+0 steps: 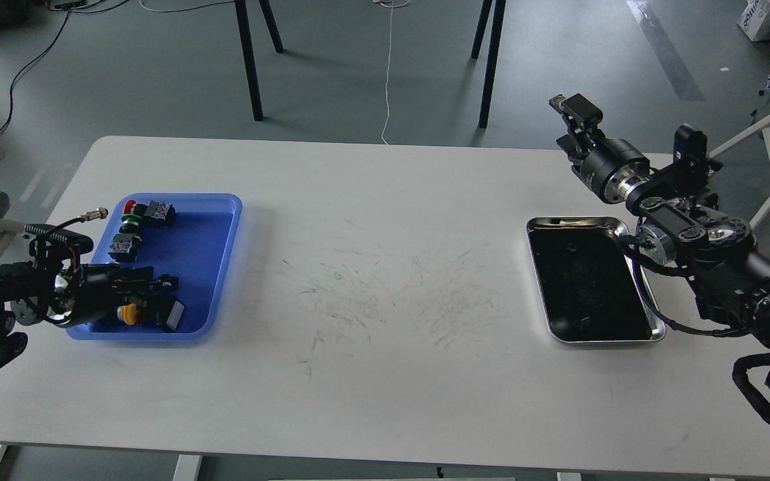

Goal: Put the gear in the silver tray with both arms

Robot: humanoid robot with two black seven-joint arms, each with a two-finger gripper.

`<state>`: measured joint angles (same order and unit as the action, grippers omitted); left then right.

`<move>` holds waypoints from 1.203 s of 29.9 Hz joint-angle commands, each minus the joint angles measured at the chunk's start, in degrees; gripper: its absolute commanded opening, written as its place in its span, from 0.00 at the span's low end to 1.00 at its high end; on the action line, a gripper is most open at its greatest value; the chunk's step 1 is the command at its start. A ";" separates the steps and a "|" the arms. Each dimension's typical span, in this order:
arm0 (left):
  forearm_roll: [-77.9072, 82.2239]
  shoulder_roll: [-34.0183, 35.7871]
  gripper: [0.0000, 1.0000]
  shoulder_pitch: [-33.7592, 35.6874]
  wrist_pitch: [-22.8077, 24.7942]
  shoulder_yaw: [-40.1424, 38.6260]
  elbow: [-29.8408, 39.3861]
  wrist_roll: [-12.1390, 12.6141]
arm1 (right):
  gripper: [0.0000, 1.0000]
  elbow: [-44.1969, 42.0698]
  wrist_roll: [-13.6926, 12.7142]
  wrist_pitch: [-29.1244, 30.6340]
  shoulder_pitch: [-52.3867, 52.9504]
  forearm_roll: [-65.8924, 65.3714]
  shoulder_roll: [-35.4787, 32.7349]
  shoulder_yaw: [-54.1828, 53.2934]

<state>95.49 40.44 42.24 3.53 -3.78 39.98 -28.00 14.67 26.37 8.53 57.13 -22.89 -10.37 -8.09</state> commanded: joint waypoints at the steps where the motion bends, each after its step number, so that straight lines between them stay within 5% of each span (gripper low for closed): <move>1: 0.05 -0.01 0.44 -0.14 0.07 0.00 0.10 0.00 | 0.84 0.00 0.00 0.00 -0.09 -0.05 0.00 0.00; 16: 0.05 -0.01 0.37 -0.05 0.25 0.00 1.06 0.00 | 0.84 0.00 0.00 0.00 0.00 -0.05 0.00 0.09; 36: -2.41 0.78 0.13 0.91 3.06 -0.26 3.08 0.00 | 0.84 -0.08 0.00 0.00 0.00 -0.05 0.09 0.00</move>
<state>93.99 40.79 43.02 6.14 -3.98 42.40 -28.01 14.67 26.37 8.53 57.14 -22.94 -10.28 -8.02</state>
